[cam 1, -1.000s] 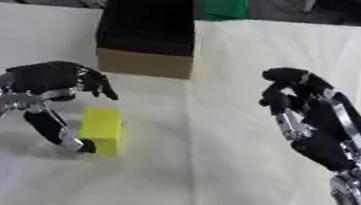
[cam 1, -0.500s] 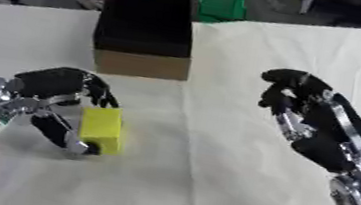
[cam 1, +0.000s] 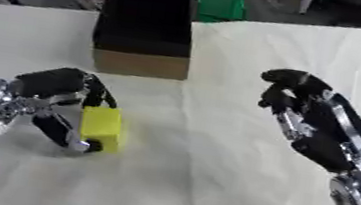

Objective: Pick up objects on the table and place them in the box.

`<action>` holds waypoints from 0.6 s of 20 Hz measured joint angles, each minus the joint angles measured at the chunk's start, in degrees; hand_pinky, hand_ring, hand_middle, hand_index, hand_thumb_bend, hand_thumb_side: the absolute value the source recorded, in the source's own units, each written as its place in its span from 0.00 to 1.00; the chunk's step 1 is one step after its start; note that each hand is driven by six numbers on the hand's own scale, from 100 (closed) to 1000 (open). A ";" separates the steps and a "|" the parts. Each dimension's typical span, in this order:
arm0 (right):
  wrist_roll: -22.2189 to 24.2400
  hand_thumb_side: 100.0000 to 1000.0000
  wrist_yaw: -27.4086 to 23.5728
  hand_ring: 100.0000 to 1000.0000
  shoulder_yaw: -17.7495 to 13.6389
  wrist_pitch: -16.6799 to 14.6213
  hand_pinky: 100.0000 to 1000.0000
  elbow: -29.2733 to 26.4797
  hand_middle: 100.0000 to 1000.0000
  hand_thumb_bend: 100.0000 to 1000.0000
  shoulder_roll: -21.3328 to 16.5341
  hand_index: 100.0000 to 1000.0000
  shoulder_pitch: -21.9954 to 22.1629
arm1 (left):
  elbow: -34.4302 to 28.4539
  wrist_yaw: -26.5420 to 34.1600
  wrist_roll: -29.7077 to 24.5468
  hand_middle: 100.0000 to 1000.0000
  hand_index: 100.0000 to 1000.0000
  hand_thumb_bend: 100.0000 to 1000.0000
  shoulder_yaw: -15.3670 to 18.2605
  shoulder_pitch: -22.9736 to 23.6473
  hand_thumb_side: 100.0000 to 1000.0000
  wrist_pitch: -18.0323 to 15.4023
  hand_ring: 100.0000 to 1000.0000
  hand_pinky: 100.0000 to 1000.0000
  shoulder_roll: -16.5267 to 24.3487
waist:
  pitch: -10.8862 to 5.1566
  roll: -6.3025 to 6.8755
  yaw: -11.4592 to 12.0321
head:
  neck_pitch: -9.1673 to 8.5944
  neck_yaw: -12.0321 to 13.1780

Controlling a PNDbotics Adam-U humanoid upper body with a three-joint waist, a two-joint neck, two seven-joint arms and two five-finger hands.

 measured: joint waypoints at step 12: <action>0.01 0.35 -0.04 0.87 0.34 0.04 0.61 0.15 0.49 0.00 0.00 0.76 -0.02 | -3.52 7.13 3.39 0.17 0.49 0.32 3.47 -0.89 0.01 3.98 0.30 0.66 2.23 | -0.02 0.17 -0.23 | -0.17 0.25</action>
